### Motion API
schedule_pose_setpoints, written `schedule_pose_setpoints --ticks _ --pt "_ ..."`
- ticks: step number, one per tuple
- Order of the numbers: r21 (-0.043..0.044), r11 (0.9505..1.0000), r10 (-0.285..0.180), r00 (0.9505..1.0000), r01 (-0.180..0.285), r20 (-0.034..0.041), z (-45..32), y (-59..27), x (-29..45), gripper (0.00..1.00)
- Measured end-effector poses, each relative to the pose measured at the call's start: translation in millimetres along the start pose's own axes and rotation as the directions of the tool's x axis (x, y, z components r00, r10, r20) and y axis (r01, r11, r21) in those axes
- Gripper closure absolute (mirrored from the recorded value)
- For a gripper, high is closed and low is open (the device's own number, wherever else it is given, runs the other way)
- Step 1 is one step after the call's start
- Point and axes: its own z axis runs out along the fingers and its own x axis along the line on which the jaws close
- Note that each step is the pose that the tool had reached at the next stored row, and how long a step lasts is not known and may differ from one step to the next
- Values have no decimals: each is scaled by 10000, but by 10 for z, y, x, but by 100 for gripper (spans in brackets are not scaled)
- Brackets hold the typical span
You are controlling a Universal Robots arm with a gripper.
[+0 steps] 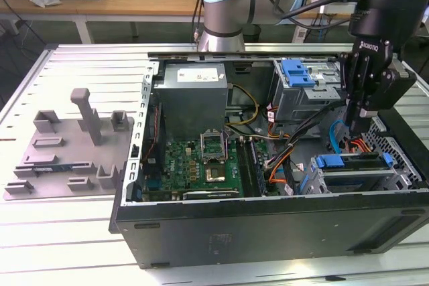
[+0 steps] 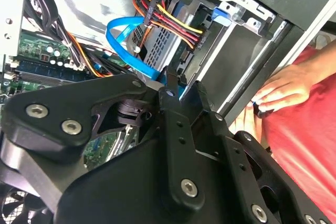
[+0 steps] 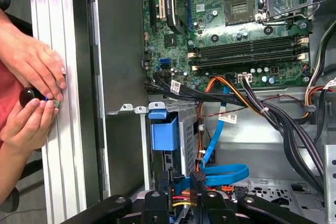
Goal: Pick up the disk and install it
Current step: 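Insert the second disk wire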
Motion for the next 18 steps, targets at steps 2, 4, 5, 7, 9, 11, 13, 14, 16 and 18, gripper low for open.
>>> schedule_pose_setpoints --ticks 2,4,5,7,9,11,13,14,16,18 --pt "-16 10000 43 10000 -43 -1 3 0 -1 69" --pt "-33 10000 85 10000 -85 0 9 0 -3 69" --pt "-39 9999 100 9999 -100 0 11 0 -4 69" --pt "-48 9999 124 9999 -124 -5 15 0 -5 69" --pt "-49 9999 124 9999 -124 0 17 1 -11 69" --pt "-48 9999 122 9999 -122 -3 14 1 -18 69" --pt "-48 9999 122 9999 -122 -4 13 1 -17 69" --pt "-48 9999 122 9999 -122 -5 13 1 -16 69" --pt "-47 9999 121 9999 -121 -4 15 1 -14 69" --pt "-47 9999 121 9999 -122 -5 15 0 -10 69"
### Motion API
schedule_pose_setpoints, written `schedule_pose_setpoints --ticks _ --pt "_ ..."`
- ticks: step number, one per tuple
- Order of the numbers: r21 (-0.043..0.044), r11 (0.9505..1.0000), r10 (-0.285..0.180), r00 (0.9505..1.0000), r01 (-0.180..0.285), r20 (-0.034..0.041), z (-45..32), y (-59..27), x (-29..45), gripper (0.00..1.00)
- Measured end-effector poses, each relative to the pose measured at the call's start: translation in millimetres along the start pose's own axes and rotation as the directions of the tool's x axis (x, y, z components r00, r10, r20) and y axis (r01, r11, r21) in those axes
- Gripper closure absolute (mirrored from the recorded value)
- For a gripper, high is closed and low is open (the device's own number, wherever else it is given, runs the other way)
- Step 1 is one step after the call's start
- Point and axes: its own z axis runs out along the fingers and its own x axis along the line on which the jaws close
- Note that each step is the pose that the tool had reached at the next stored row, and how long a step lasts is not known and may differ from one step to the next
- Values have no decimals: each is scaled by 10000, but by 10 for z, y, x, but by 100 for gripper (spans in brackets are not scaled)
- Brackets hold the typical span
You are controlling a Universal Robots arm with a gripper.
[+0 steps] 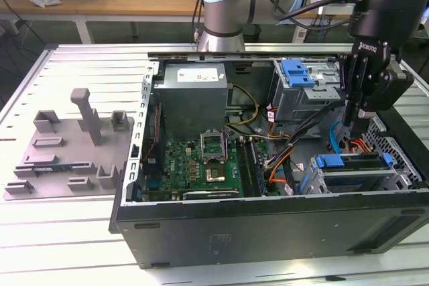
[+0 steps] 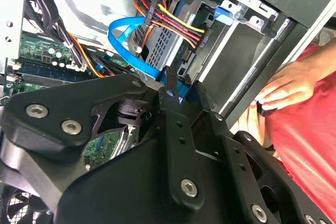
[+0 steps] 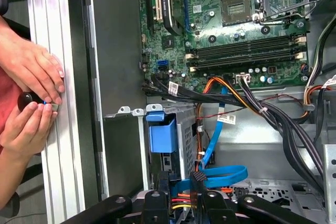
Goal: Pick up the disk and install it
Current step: 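Insert the second disk wire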
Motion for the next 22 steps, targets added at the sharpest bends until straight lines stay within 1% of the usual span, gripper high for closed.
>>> schedule_pose_setpoints --ticks 5,7,17,21,22 --pt "0 10000 0 10000 0 2 6 -5 14 71" --pt "0 10000 0 10000 0 1 8 -6 19 84" --pt "0 10000 0 10000 0 1 13 -8 34 84" --pt "-3 10000 -1 10000 1 28 32 -13 81 84" --pt "-6 10000 -1 10000 1 61 40 -15 100 84"
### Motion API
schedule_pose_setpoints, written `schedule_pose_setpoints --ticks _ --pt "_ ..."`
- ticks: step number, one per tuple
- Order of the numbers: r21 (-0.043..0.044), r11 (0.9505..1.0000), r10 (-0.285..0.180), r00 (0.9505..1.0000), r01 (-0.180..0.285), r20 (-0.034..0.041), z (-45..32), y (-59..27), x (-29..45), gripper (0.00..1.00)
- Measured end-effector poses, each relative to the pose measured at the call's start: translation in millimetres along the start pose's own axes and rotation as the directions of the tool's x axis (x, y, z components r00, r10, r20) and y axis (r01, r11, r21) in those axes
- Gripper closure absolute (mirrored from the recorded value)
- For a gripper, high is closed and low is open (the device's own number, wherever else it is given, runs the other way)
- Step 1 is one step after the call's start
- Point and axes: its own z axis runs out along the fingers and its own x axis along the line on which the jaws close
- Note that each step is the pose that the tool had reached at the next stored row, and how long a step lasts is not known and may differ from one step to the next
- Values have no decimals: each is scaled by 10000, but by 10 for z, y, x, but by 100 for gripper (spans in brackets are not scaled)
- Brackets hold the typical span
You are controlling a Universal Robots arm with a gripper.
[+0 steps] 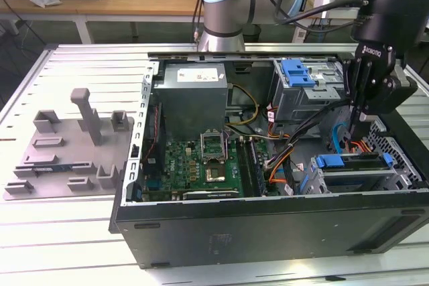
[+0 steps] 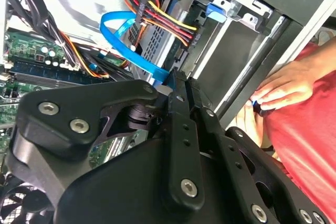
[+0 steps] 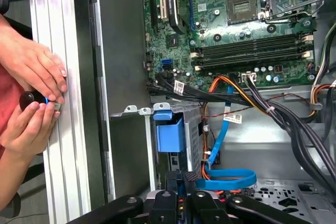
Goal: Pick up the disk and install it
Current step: 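Insert the second disk wire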
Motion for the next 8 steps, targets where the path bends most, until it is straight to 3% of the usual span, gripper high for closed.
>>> schedule_pose_setpoints --ticks 2,4,8 --pt "-8 10000 1 10000 -1 88 7 -2 18 84" --pt "-21 10000 -3 9997 3 249 17 -10 45 84" --pt "-38 10000 -9 9990 10 458 29 -34 75 84"
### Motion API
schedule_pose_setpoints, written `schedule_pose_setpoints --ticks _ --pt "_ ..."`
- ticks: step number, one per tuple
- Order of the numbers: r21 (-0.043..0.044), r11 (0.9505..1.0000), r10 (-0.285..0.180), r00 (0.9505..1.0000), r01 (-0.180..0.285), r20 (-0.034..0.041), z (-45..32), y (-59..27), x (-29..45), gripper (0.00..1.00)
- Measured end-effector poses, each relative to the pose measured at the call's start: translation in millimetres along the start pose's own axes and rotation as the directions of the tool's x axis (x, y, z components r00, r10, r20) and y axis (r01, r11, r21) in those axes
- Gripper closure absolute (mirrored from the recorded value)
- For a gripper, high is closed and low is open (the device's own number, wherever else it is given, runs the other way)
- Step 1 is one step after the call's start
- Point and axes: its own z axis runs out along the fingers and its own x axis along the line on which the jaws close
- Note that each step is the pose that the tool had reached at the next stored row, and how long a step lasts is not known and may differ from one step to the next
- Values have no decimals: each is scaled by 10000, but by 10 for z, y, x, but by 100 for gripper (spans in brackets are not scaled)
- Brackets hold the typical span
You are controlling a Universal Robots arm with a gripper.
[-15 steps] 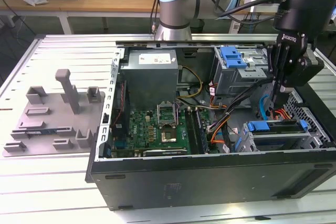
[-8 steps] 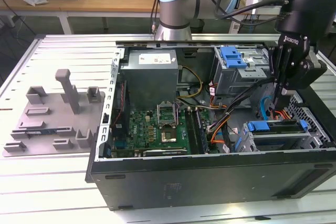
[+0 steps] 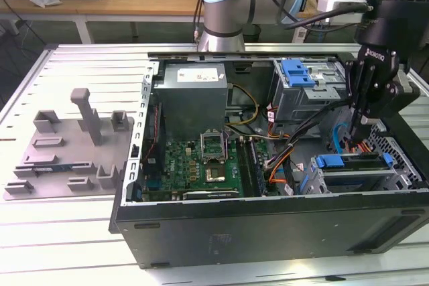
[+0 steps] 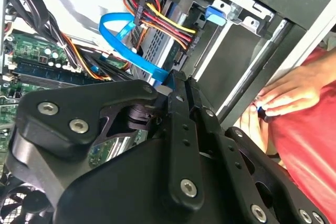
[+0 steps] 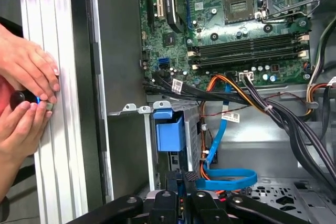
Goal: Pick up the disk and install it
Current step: 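Insert the second disk wire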
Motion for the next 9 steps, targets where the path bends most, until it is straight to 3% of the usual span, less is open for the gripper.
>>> schedule_pose_setpoints --ticks 7,9 --pt "-29 10000 -16 9992 17 397 14 -44 50 84" --pt "-42 10000 -17 9981 20 610 23 -51 78 84"
